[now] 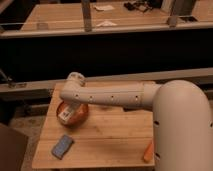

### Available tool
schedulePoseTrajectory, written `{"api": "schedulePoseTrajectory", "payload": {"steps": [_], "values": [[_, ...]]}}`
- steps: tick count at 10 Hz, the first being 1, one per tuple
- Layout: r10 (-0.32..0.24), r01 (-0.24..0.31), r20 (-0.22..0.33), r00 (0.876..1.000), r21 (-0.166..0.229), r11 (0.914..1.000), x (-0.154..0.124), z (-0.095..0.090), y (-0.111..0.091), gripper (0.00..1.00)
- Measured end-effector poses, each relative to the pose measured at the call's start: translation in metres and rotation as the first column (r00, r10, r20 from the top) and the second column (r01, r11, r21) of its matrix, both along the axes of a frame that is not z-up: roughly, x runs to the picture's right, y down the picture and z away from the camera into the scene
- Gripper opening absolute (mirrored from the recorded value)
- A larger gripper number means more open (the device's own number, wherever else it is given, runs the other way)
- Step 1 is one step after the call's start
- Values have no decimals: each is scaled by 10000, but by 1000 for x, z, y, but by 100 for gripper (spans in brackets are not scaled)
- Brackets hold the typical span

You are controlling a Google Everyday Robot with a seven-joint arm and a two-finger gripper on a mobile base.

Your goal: Place the bottle in the ceramic bowl

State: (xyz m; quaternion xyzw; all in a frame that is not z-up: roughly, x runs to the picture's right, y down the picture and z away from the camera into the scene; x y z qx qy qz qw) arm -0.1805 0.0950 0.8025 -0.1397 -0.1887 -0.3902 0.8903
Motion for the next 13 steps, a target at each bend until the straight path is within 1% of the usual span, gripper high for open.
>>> {"api": "schedulePoseTrajectory", "payload": {"steps": [4, 5, 6, 7, 8, 9, 11, 12, 13], "values": [[15, -15, 66, 10000, 29, 10000, 1, 0, -1, 38], [12, -13, 88, 10000, 54, 10000, 2, -1, -2, 39], [7, -8, 103, 9999, 68, 10000, 2, -1, -3, 44], [6, -7, 128, 9999, 80, 10000, 2, -2, -4, 46], [27, -28, 137, 9999, 78, 10000, 3, -1, -4, 51], [34, -36, 148, 9999, 80, 10000, 4, -1, -5, 52], [71, -73, 162, 9998, 93, 9999, 4, -2, -6, 50], [87, -89, 169, 9998, 96, 9999, 5, -2, -6, 45], [100, -102, 183, 9998, 88, 9999, 6, -2, -8, 44]]}}
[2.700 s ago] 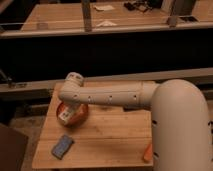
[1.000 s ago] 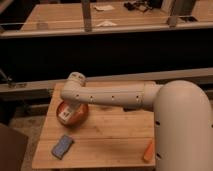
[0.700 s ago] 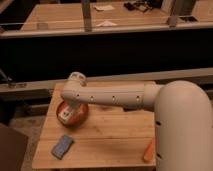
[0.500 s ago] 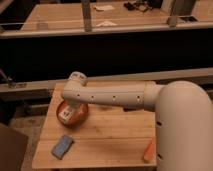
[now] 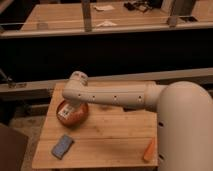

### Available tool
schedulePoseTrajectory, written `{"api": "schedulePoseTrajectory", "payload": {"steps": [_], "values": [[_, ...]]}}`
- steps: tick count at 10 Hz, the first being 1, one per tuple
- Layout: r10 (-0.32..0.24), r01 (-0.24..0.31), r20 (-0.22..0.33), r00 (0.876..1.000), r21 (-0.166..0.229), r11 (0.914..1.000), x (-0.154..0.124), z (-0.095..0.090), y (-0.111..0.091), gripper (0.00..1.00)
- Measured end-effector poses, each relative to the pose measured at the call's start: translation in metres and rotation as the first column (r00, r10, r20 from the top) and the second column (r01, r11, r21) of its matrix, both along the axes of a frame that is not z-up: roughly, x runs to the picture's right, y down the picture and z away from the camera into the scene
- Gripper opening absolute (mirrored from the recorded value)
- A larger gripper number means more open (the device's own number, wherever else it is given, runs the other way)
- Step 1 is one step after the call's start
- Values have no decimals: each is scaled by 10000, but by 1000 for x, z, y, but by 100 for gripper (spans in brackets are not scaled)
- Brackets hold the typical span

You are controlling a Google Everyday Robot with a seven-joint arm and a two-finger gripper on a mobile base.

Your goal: Place the bottle in the ceramic bowl

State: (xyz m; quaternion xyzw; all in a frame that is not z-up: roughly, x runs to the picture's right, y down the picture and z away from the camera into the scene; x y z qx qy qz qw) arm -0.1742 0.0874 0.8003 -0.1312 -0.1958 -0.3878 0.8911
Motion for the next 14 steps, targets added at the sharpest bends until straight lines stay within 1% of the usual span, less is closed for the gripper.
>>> {"api": "schedulePoseTrajectory", "payload": {"steps": [1, 2, 3, 4, 5, 6, 8, 9, 14], "values": [[8, -8, 10, 10000, -3, 10000, 1, 0, -1, 49], [9, -9, 18, 10000, 10, 10000, 1, -1, -2, 57], [5, -5, 22, 10000, 13, 10000, 1, -1, -2, 67], [14, -14, 33, 10000, 8, 10000, 2, -2, -3, 74], [26, -26, 45, 10000, -1, 10000, 2, -2, -4, 75], [34, -34, 54, 10000, -12, 10000, 3, -2, -4, 70], [45, -45, 69, 10000, -19, 10000, 4, -3, -6, 54], [48, -47, 95, 9999, -33, 10000, 4, -4, -7, 49], [57, -56, 146, 9999, -66, 10000, 5, -5, -8, 48]]}}
